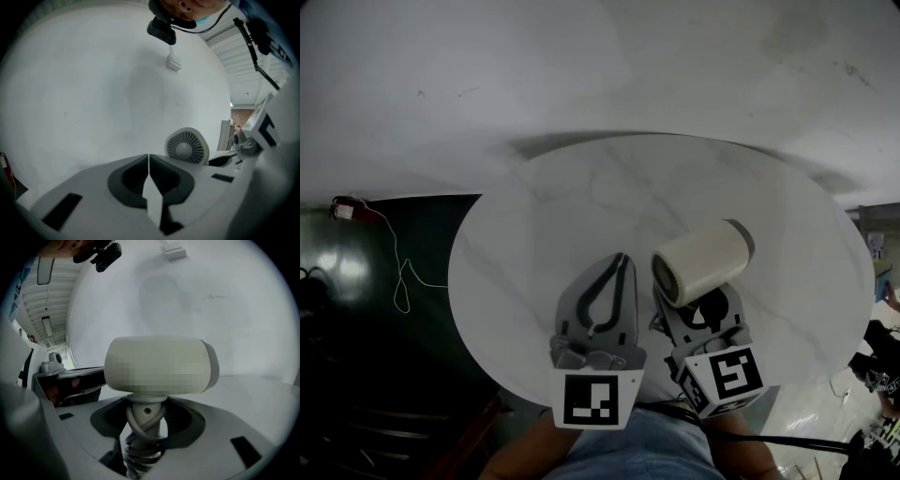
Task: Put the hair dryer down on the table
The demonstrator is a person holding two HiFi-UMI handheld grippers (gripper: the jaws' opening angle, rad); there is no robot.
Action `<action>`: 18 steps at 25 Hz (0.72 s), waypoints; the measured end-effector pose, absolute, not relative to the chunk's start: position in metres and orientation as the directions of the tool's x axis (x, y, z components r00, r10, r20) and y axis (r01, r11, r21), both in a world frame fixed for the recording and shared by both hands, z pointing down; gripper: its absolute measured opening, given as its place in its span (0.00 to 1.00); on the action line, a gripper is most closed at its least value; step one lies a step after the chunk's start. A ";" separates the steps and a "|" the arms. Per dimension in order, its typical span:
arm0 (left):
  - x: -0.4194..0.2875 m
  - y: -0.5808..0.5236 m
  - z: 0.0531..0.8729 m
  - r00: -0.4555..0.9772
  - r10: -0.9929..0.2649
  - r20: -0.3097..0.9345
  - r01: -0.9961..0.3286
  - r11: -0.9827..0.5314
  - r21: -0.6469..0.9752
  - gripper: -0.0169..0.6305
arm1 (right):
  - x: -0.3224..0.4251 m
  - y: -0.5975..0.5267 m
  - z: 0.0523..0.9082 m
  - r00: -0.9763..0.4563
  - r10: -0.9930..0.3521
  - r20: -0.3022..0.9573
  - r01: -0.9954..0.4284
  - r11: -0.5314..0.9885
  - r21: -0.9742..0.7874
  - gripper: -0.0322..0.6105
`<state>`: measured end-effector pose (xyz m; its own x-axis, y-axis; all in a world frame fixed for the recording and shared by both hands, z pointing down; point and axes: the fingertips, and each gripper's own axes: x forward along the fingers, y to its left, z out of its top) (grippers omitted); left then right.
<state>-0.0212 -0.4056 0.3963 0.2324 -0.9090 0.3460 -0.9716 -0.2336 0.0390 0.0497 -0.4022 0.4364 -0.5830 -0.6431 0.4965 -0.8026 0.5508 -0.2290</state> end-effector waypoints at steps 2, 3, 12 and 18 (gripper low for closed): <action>-0.024 -0.407 0.401 0.228 -0.906 0.358 -0.973 -0.228 0.040 0.05 | 0.049 -0.405 0.441 -0.580 -0.635 0.509 -0.803 0.549 -0.230 0.39; -0.025 -0.409 0.402 0.221 -0.907 0.359 -0.975 -0.217 0.051 0.05 | 0.048 -0.406 0.444 -0.579 -0.631 0.517 -0.804 0.548 -0.232 0.39; -0.037 -0.420 0.426 0.201 -0.895 0.398 -0.979 -0.176 0.099 0.05 | 0.035 -0.418 0.467 -0.579 -0.582 0.571 -0.797 0.551 -0.247 0.39; -0.046 -0.427 0.438 0.188 -0.891 0.414 -0.981 -0.149 0.126 0.05 | 0.031 -0.424 0.481 -0.564 -0.555 0.612 -0.803 0.543 -0.248 0.39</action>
<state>-0.0457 -0.4268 0.4383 0.1885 -0.8906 0.4139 -0.9808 -0.1492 0.1256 0.0309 -0.4238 0.4814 -0.5640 -0.5546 0.6118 -0.8026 0.5425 -0.2480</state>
